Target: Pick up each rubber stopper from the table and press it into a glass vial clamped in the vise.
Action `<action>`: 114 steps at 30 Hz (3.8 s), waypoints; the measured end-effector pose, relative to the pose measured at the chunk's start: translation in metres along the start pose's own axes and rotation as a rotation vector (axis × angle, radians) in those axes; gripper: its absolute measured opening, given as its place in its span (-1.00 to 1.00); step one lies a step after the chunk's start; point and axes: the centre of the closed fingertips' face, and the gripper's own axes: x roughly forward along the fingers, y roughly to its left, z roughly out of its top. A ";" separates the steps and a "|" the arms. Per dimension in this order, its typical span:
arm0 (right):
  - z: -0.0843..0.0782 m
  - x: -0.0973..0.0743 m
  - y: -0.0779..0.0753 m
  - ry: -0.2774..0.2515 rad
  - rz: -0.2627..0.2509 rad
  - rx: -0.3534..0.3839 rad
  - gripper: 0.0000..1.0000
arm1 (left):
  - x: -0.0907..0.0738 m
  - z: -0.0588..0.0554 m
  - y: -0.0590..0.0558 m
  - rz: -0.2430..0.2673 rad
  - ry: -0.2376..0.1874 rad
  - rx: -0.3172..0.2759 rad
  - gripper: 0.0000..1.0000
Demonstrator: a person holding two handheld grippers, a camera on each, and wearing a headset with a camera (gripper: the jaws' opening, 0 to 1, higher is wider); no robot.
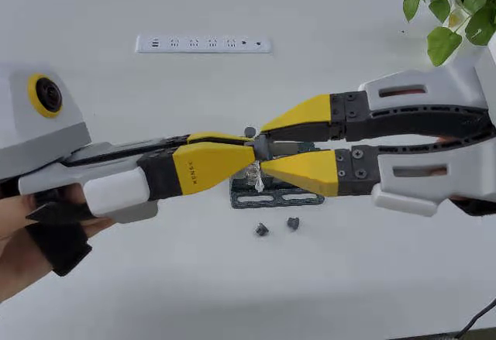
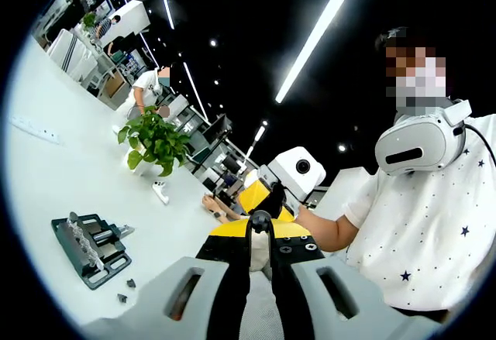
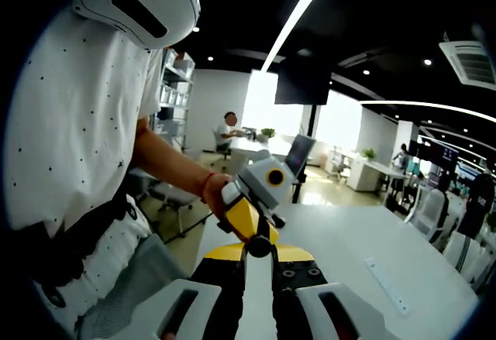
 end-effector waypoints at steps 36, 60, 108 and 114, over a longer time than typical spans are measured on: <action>-0.004 0.001 0.002 0.013 0.018 0.031 -0.88 | -0.001 -0.004 -0.001 0.004 0.021 0.060 -0.89; -0.021 -0.007 -0.025 0.111 0.013 0.063 -0.88 | -0.018 -0.010 0.023 0.161 0.085 0.280 -0.47; -0.217 0.056 -0.127 0.877 0.057 0.230 -0.88 | -0.066 -0.087 0.141 0.518 0.471 0.642 0.98; -0.232 0.058 -0.133 0.936 0.068 0.213 -0.88 | -0.068 -0.089 0.143 0.513 0.473 0.641 0.98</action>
